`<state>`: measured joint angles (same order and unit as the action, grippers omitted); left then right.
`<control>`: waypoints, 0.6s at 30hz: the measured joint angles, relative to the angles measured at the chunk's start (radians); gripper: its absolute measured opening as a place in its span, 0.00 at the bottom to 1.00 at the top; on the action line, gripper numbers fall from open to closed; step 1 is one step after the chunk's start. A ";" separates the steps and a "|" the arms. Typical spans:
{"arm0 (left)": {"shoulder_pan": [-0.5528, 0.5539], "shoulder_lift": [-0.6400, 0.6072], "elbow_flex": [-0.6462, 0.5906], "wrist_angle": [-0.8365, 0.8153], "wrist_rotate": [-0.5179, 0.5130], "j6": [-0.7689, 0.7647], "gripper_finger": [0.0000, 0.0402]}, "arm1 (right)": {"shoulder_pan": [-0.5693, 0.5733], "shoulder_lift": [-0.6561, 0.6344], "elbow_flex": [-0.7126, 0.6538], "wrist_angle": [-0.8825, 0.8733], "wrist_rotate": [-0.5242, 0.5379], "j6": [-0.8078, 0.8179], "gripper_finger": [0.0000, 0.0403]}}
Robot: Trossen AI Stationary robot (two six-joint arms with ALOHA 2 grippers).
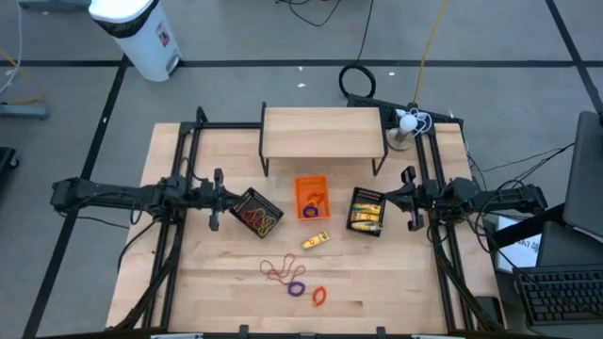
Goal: Pick & Place Office Desk Supplies
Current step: Put the orange spring keychain into the orange bin
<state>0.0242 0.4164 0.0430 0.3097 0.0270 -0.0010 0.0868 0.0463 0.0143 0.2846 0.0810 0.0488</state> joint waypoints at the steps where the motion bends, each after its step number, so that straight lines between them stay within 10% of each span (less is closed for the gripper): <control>1: 0.000 0.000 -0.011 0.007 -0.001 0.000 0.01 | 0.000 0.000 0.000 -0.003 0.000 0.000 0.01; 11: 0.000 0.000 -0.029 0.001 -0.008 -0.042 0.01 | 0.000 0.023 0.016 -0.022 0.001 0.024 0.00; 18: 0.000 0.000 -0.028 0.002 -0.079 -0.091 0.05 | 0.107 0.378 0.187 -0.062 0.065 0.090 0.00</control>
<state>0.0246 0.4168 0.0146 0.3115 -0.0522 -0.0921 0.1937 0.4239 0.2016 0.2223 0.1464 0.1384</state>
